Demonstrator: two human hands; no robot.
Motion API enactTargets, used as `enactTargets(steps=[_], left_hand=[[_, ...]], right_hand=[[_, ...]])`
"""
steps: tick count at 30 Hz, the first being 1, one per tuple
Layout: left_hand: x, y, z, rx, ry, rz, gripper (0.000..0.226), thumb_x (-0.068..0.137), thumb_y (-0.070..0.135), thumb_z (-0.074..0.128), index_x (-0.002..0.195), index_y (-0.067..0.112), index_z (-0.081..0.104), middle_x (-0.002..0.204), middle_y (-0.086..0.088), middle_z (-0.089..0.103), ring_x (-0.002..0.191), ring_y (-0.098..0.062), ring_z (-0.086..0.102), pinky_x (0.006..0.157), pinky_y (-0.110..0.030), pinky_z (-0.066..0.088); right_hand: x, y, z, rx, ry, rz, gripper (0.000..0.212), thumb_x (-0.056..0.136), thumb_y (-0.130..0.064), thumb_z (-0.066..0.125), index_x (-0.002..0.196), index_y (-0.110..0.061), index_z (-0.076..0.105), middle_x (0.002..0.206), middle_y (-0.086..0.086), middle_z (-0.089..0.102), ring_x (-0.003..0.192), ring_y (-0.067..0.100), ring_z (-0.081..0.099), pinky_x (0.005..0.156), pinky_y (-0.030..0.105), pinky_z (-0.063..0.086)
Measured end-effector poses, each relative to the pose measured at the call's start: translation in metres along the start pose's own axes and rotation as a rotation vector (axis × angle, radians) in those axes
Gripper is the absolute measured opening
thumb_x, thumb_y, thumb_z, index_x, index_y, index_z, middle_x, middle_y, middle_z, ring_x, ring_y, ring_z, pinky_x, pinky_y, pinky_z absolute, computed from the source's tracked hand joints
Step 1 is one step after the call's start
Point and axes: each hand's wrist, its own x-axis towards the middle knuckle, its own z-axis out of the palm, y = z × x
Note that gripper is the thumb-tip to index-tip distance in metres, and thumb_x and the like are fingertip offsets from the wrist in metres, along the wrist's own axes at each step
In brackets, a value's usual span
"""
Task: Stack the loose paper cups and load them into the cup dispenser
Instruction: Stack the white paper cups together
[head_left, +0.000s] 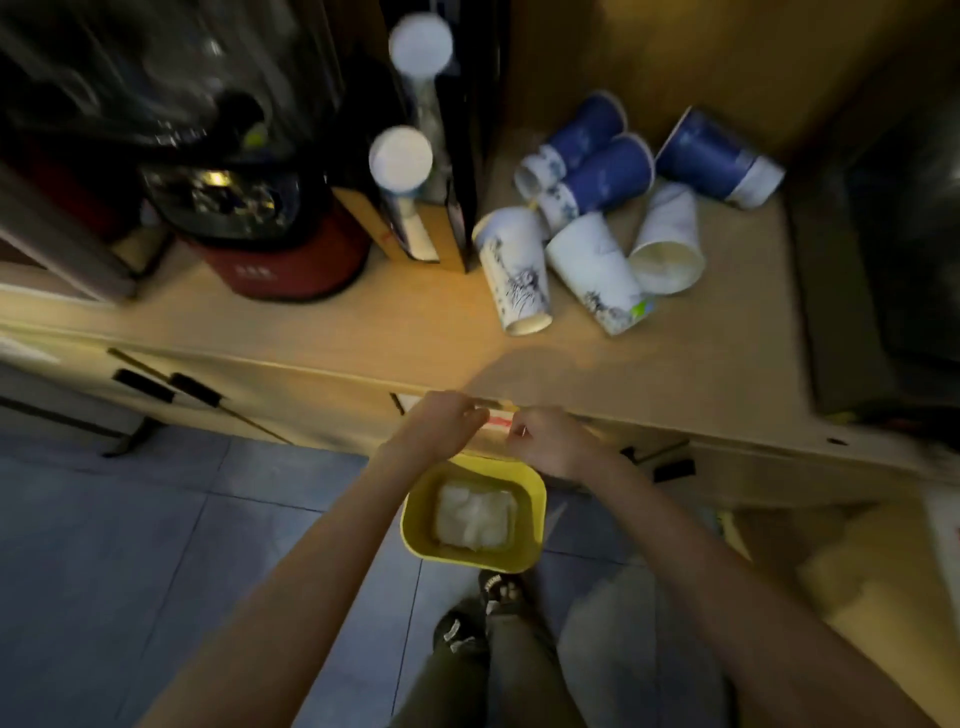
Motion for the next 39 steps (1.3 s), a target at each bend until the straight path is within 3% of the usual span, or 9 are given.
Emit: enactTargets(steps=[8,11,16,20,23,27,30,32,39], left_hand=[[0.0,0.083,-0.072,0.198,0.277,0.182,0.029,0.092,0.028,0.042,0.072,0.008,0.049,0.092,-0.021,0.065,0.087,-0.039,0.058,0.06,-0.033,0.035],[0.005,0.105,-0.081,0.215,0.411,0.248,0.03,0.095,0.026,0.04,0.093,0.002,0.058,0.1,-0.019,0.064,0.09,-0.037,0.059,0.061,-0.038,0.04],[0.026,0.11,-0.08,0.105,0.516,0.273,0.037,0.095,0.024,0.043,0.125,0.004,0.048,0.124,-0.018,0.054,0.113,-0.034,0.052,0.087,-0.042,0.046],[0.055,0.104,-0.066,0.064,0.429,0.189,0.06,0.095,0.029,0.045,0.143,0.002,0.021,0.151,-0.016,0.027,0.14,-0.028,0.024,0.113,-0.034,0.027],[0.075,0.103,-0.058,-0.085,0.344,-0.017,0.075,0.092,0.034,0.048,0.145,-0.002,0.008,0.155,-0.02,0.015,0.143,-0.031,0.016,0.116,-0.035,0.018],[0.099,0.1,-0.049,-0.24,0.333,-0.289,0.08,0.086,0.04,0.056,0.139,-0.008,0.019,0.139,-0.03,0.036,0.127,-0.042,0.038,0.104,-0.045,0.035],[0.113,0.099,-0.046,-0.295,0.313,-0.409,0.085,0.083,0.042,0.06,0.139,-0.008,0.019,0.138,-0.03,0.038,0.126,-0.042,0.04,0.102,-0.043,0.037],[0.119,0.099,-0.044,-0.338,0.304,-0.457,0.086,0.083,0.039,0.062,0.139,-0.008,0.018,0.138,-0.029,0.04,0.127,-0.041,0.041,0.1,-0.041,0.04],[0.128,0.089,-0.045,-0.325,0.285,-0.462,0.06,0.078,0.045,0.065,0.107,-0.006,0.055,0.109,-0.022,0.066,0.099,-0.035,0.062,0.078,-0.034,0.049]], right_hand=[[-0.032,-0.024,-0.105,-0.036,0.386,-0.049,0.025,0.09,-0.024,0.047,0.098,-0.006,0.063,0.101,0.017,0.068,0.097,0.034,0.06,0.077,0.041,0.049],[-0.028,-0.018,-0.123,-0.001,0.564,-0.041,0.024,0.091,-0.025,0.046,0.099,-0.007,0.06,0.096,0.017,0.069,0.091,0.036,0.062,0.076,0.044,0.052],[0.004,0.006,-0.14,0.176,0.693,-0.057,0.031,0.091,-0.018,0.052,0.119,-0.005,0.051,0.117,0.016,0.06,0.109,0.029,0.055,0.086,0.036,0.044],[0.032,0.024,-0.14,0.195,0.683,-0.018,0.043,0.09,-0.018,0.054,0.129,-0.005,0.043,0.131,0.014,0.052,0.123,0.029,0.044,0.099,0.037,0.037],[0.051,0.033,-0.139,0.2,0.621,0.047,0.059,0.086,-0.024,0.061,0.136,-0.008,0.035,0.138,0.015,0.044,0.128,0.028,0.037,0.105,0.038,0.033],[0.067,0.041,-0.134,0.275,0.59,0.132,0.078,0.074,-0.035,0.072,0.137,-0.009,0.034,0.132,0.016,0.043,0.124,0.031,0.038,0.102,0.041,0.035],[0.075,0.051,-0.131,0.224,0.564,0.189,0.074,0.074,-0.039,0.071,0.132,-0.007,0.037,0.13,0.016,0.046,0.121,0.033,0.042,0.1,0.039,0.035],[0.078,0.057,-0.13,0.197,0.529,0.217,0.072,0.077,-0.036,0.068,0.134,-0.008,0.035,0.132,0.017,0.047,0.121,0.033,0.043,0.099,0.039,0.036],[0.079,0.069,-0.126,0.245,0.458,0.272,0.079,0.072,-0.046,0.069,0.134,-0.011,0.035,0.124,0.018,0.058,0.115,0.036,0.053,0.094,0.043,0.046]])
